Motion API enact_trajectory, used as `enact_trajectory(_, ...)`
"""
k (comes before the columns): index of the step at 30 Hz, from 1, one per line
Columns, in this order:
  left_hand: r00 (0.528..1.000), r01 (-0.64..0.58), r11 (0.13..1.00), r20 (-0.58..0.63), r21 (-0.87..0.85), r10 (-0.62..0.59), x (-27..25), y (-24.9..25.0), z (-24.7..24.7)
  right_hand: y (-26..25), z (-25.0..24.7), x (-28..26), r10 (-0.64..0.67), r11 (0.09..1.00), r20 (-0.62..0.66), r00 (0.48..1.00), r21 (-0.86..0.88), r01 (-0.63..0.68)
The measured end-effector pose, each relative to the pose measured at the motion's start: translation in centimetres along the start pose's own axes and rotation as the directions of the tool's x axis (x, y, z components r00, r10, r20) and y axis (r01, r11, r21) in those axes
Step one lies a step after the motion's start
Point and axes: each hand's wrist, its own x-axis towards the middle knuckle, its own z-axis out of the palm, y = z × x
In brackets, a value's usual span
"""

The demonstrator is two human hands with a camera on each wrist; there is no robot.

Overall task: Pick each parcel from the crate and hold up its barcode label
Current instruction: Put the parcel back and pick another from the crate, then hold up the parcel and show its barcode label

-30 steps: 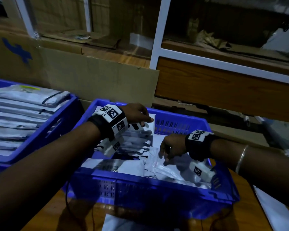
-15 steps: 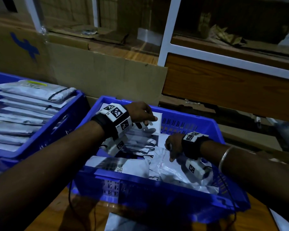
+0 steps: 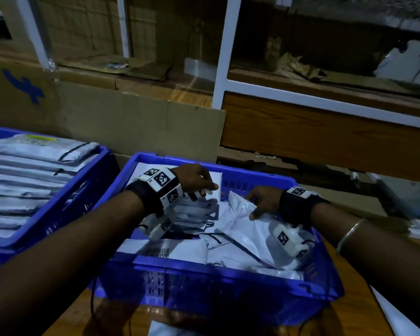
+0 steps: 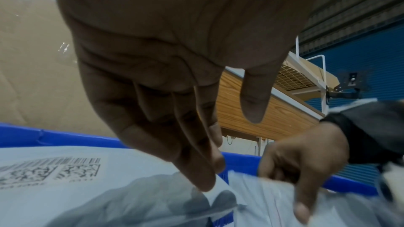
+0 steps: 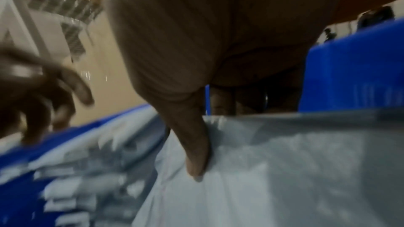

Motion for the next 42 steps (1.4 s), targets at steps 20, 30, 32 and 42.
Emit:
enact_trajectory(20, 0.998, 0.043, 0.825, -0.009, -0.563, -0.058, -1.8, 5.0, 1.4, -5.0, -4.7, -10.4, -0.319, 0.945, -0.537, 0.781, -0.244, 0.218)
enact_trajectory(30, 0.97, -0.01, 0.872, -0.216, -0.489, -0.111, -1.5, 4.2, 1.9, -2.8, -2.3, -10.2, -0.349, 0.919, -0.568, 0.746, -0.05, 0.392)
enact_trajectory(32, 0.965, -0.014, 0.873, -0.235, -0.488, -0.117, -1.9, 4.2, 2.2, -2.1, -2.2, -9.9, -0.328, 0.908, -0.614, 0.718, 0.005, 0.42)
enact_trajectory(42, 0.919, -0.198, 0.922, -0.389, -0.333, 0.057, -3.7, 2.5, 3.3, 1.4, -2.1, -6.4, -0.206, 0.916, -0.645, 0.736, 0.138, 0.378)
